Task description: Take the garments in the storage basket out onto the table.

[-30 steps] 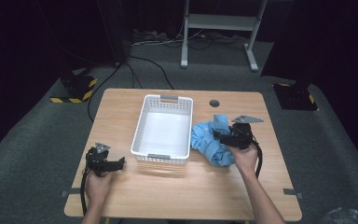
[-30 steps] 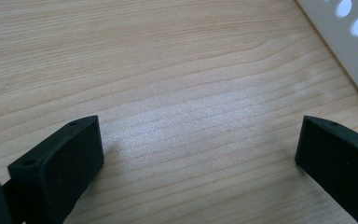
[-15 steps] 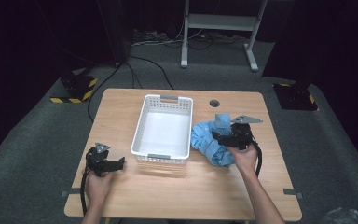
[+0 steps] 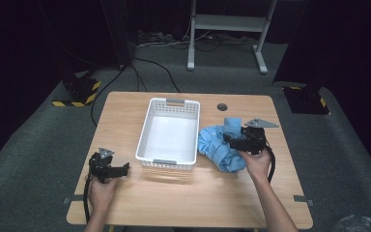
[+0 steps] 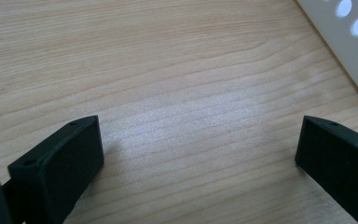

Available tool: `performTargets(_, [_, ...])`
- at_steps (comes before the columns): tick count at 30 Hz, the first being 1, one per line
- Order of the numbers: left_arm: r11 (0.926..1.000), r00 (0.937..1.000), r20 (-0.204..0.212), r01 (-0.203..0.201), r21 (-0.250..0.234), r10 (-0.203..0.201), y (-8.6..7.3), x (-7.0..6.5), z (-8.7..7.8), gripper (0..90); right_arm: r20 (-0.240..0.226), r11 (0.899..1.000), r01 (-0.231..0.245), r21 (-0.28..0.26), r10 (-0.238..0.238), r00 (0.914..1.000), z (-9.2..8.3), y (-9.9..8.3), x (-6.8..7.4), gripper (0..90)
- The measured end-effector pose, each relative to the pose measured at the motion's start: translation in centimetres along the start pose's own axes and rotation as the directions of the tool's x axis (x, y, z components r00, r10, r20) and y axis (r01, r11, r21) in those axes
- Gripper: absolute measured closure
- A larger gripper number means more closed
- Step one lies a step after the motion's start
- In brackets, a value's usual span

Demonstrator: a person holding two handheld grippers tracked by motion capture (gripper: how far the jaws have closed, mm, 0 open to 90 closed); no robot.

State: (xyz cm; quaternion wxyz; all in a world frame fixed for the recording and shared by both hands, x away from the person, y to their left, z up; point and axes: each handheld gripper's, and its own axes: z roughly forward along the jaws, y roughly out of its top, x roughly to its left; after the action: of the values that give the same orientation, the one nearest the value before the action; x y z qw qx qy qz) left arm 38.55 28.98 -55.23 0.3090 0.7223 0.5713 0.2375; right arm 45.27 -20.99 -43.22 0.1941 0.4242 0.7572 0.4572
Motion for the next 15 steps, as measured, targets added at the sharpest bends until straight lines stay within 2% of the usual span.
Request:
performTargets(9, [1.0000,1.0000,0.000,0.000,0.000,0.000,0.0,0.0,0.0,1.1,-0.007,1.000,-0.003,-0.020,0.003,1.0000,-0.7,0.2,-0.3,24.8])
performTargets(15, [1.0000,1.0000,0.000,0.000,0.000,0.000,0.0,0.0,0.0,1.1,-0.010,0.998,-0.033,-0.052,0.032,0.9994,-1.4,0.2,-0.8,24.7])
